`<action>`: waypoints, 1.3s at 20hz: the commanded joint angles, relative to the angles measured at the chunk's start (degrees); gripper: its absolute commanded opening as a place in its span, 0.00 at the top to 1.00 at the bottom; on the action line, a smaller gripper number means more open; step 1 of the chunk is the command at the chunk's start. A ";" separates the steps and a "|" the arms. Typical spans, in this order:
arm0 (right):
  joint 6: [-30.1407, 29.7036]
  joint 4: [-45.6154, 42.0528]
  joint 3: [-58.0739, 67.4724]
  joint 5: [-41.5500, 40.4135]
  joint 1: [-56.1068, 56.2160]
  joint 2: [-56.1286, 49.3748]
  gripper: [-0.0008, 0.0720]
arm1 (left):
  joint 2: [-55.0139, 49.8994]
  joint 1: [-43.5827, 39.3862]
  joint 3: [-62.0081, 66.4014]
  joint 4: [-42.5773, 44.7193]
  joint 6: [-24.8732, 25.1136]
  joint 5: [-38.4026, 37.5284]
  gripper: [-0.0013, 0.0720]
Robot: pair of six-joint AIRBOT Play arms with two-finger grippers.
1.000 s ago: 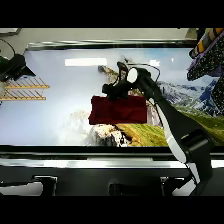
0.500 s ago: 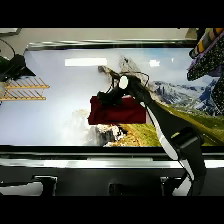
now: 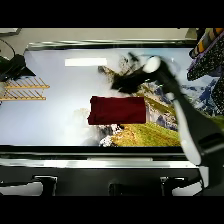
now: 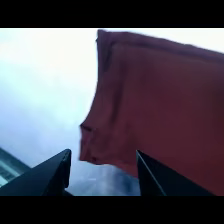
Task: Fold the clothes and pants, and hang the long-sleeved shirts on hangers.
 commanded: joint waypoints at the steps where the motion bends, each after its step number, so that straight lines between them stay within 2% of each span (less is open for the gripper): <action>1: -6.58 0.72 -0.04 7.56 -13.92 3.78 0.34 | 0.04 0.02 -0.02 0.00 -0.04 -0.33 0.96; 5: -13.11 5.38 -6.19 8.66 -27.41 2.82 0.34 | 0.04 0.04 -0.02 0.02 -0.02 -0.87 0.96; 8: -18.64 10.29 -14.86 8.72 -32.00 0.81 0.34 | 0.04 0.02 -0.02 0.00 -0.02 -0.87 0.96; 14: -26.84 17.88 -26.77 5.51 -30.27 -5.18 0.33 | 0.04 0.02 -0.02 0.00 -0.02 -0.85 0.96; 23: -27.56 17.92 -27.41 -0.50 -23.23 -8.87 0.35 | -0.46 0.02 -0.02 0.00 0.15 -0.57 0.96; 26: -27.54 18.12 -27.41 -0.57 -22.10 -8.87 0.71 | -0.46 0.02 -0.02 0.00 0.15 0.22 0.96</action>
